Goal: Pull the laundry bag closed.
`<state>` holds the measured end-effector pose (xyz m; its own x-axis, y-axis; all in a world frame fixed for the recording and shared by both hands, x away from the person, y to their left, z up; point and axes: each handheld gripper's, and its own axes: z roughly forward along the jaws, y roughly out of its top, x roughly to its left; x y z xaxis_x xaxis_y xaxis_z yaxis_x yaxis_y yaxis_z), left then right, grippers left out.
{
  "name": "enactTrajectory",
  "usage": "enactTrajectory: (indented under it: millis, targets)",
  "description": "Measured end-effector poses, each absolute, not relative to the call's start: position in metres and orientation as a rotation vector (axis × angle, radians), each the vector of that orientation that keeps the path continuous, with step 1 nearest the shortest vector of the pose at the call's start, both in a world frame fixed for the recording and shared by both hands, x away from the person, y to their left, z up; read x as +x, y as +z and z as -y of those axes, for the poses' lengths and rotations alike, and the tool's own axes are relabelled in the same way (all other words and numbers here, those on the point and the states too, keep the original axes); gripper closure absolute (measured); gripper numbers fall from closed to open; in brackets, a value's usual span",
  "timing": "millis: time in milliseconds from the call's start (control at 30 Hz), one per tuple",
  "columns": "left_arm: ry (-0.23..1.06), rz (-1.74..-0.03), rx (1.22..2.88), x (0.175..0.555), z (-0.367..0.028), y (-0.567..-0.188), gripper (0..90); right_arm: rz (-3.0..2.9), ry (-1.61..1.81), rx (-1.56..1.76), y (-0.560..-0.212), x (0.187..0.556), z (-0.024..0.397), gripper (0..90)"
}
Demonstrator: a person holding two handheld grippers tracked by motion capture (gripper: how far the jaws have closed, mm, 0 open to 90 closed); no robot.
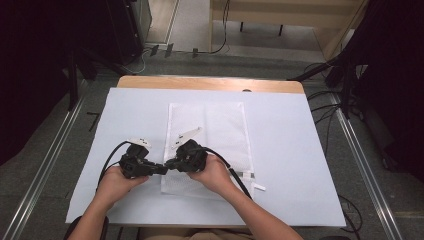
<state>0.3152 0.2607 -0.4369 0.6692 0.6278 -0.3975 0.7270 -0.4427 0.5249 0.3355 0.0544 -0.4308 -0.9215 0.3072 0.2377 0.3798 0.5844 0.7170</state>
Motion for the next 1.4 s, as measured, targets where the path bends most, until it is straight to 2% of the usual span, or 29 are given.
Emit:
enactTrajectory:
  millis: [1400]
  targets:
    - [-0.173, -1.033, 2.187, 0.311, -0.272, -0.431, 89.1, 2.776, -1.233, -0.533, -0.441, 0.338, -0.036, 88.4]
